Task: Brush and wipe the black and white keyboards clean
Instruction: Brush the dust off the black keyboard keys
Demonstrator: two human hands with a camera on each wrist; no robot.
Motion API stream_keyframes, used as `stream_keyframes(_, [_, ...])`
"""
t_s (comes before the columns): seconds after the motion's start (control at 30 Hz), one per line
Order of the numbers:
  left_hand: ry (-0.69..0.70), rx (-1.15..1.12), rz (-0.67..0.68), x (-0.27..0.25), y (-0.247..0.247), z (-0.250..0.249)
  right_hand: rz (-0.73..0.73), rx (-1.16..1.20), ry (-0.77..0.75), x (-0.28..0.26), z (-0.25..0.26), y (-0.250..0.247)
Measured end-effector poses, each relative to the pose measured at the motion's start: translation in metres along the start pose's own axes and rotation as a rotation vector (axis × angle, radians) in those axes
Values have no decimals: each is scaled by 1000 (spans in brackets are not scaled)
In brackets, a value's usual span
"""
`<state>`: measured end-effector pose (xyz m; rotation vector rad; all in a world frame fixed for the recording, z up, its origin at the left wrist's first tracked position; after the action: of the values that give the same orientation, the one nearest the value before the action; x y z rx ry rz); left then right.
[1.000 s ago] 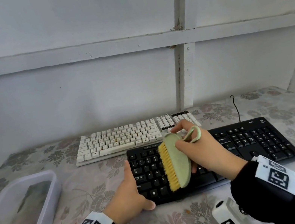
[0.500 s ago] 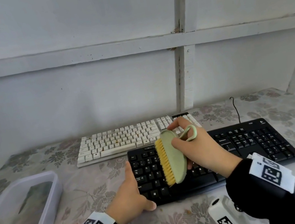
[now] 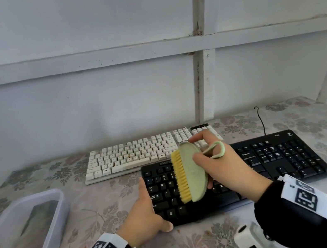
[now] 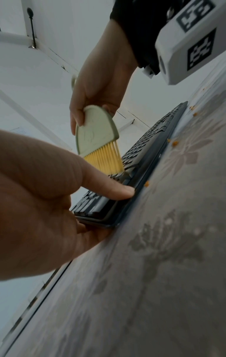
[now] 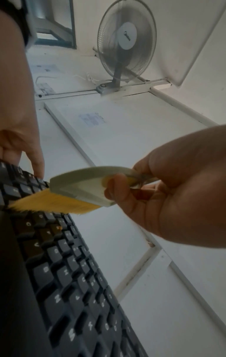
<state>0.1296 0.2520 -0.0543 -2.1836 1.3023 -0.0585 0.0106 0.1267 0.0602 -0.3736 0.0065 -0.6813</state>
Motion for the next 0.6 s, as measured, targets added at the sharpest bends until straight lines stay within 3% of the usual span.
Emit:
stream_keyframes(0.27, [-11, 4, -2, 3, 0, 4, 226, -114, 75, -13, -8, 22])
stream_keyframes(0.47, [5, -14, 3, 3, 0, 4, 46, -3, 21, 1, 5, 9])
stream_keyframes(0.6, [34, -30, 3, 3, 0, 1, 90, -28, 57, 0, -8, 20])
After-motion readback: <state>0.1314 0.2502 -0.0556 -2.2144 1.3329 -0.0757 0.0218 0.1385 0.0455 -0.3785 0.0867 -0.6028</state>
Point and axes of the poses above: each hand's wrist, its own x-axis towards the middle knuckle, its own y-axis out of the palm, z = x × y, the point moved 8 cm from there along x, towards the middle knuckle, and after that the axes turned 3 degrees about y, right-handed, at the moved point
